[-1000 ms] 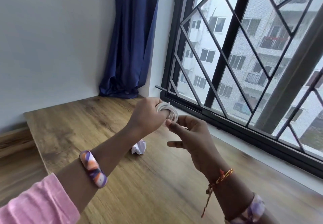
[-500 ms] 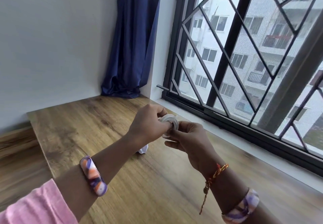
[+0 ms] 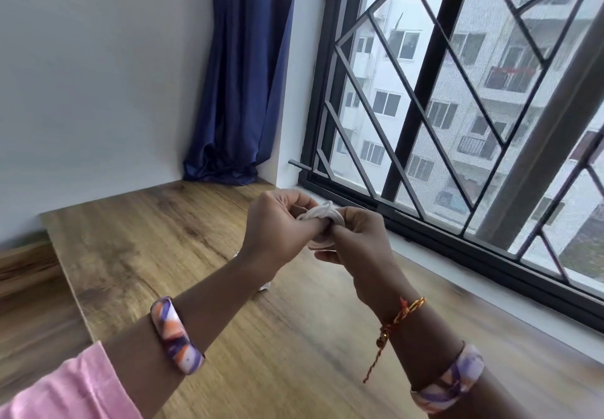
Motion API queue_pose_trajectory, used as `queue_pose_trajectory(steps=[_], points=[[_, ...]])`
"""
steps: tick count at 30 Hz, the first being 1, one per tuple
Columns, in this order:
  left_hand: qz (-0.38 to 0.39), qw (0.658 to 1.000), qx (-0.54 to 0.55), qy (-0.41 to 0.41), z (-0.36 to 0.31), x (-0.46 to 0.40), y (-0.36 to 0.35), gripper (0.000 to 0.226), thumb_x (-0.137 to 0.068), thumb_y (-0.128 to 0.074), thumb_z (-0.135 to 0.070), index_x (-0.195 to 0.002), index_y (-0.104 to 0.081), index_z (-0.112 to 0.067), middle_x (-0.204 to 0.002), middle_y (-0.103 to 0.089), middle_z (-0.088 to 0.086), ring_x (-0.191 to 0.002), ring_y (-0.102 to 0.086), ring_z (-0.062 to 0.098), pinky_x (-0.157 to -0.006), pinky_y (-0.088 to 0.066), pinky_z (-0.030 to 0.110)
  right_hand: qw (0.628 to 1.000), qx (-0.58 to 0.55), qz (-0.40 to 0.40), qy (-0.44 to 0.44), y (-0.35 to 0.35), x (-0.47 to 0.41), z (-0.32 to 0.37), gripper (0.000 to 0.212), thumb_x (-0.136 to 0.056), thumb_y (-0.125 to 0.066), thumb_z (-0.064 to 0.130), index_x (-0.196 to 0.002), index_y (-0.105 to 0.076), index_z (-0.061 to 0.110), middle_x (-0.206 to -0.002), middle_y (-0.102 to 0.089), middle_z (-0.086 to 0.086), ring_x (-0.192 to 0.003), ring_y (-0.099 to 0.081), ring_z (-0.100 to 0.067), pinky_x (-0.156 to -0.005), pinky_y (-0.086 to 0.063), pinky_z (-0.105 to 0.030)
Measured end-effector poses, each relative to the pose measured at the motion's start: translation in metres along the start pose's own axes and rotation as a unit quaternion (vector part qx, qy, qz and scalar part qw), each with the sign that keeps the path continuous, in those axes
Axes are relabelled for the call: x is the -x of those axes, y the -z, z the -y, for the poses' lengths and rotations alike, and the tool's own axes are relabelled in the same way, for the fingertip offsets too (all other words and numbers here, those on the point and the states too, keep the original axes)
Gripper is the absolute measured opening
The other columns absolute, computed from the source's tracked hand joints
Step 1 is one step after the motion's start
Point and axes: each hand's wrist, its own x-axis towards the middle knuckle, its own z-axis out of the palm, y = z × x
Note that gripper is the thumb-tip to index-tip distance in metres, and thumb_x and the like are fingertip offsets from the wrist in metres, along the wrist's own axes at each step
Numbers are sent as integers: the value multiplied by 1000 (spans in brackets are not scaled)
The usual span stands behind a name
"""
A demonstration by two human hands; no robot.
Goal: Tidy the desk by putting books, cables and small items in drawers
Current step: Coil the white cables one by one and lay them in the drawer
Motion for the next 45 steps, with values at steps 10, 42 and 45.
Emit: queue_pose_trajectory(steps=[10,42,45], points=[[-11,998,-21,-64,3,6,0,7,-72,-77,-19,-76,-72,-16,-65,-69,-6,-58,-64,0,-51,-50,13,992,29,76,-98,5,-10,7,25,-92,-42,3,-99,-67,1,-77,-67,-4,-69,-65,-13,-62,-47,-28],[160,975,44,147,-13,-26,-8,23,-74,-75,-22,-80,-66,-2,-72,-60,8,-64,-51,14,-59,-44,27,992,-73,46,-94,22,0,-4,22,-92,-47,18,-78,-64,19,-86,-63,2,-87,-54,-8,-77,-40,-32],[153,951,131,235,-14,-34,-1,20,-71,-74,-12,-85,-61,-8,-75,-60,7,-67,-52,16,-59,-44,26,997,-38,32,-60,21,-7,4,24,-87,-58,34,-72,-63,15,-83,-52,-7,-85,-49,-14,-73,-42,-31]])
